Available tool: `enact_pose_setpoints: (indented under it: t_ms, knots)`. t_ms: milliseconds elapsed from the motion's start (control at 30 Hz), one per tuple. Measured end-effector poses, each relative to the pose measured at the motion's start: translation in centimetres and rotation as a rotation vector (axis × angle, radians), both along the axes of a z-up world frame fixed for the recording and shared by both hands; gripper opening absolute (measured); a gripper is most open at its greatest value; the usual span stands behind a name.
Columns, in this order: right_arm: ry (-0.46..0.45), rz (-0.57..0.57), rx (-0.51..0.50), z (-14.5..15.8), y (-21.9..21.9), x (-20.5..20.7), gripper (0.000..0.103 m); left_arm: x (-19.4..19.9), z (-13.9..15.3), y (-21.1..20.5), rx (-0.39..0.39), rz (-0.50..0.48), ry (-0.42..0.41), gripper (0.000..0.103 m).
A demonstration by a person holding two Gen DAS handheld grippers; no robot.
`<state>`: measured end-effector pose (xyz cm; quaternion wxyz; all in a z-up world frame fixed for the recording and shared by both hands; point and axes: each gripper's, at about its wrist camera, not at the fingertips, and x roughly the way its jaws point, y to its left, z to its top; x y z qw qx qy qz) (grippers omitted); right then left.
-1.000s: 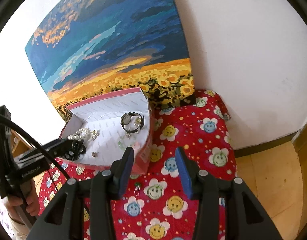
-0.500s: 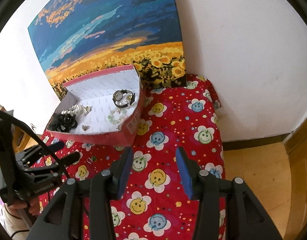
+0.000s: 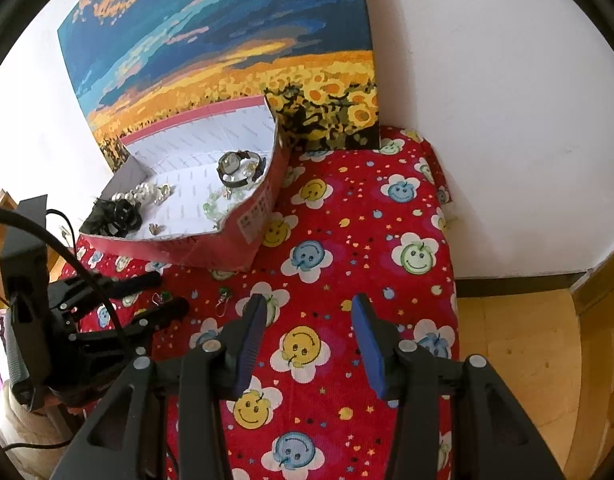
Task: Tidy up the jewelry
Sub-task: 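Withdraw both grippers, moving the left gripper toward the green bead earring, then grasp the green bead earring with the left gripper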
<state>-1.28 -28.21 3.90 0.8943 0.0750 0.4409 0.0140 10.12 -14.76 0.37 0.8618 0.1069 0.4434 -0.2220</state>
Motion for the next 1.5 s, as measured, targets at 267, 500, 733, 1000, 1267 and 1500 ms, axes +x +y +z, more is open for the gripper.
enact_pose_setpoints:
  t_ms: [267,500,733,1000,1267,1500]
  knots:
    - [0.033,0.026,0.008,-1.5,0.3,1.3,0.047,-0.1,0.0,0.0,-0.034,-0.011,0.010,0.001]
    - [0.045,0.050,0.016,-2.0,1.4,1.6,0.047,0.0,1.1,1.5,-0.093,0.035,0.006,0.001]
    - [0.026,0.140,-0.013,-2.1,4.3,2.2,0.047,-0.3,2.3,4.1,-0.138,0.103,-0.025,0.001]
    - [0.066,0.184,-0.060,-3.7,7.2,4.6,0.037,0.2,2.7,7.1,-0.189,0.201,-0.020,0.001]
    - [0.056,0.157,-0.149,-3.8,8.3,4.6,0.014,-0.2,3.5,8.3,-0.228,0.229,-0.019,0.001]
    - [0.070,0.168,-0.090,-2.6,8.1,3.4,0.014,-0.6,4.9,9.1,-0.242,0.241,-0.038,0.001]
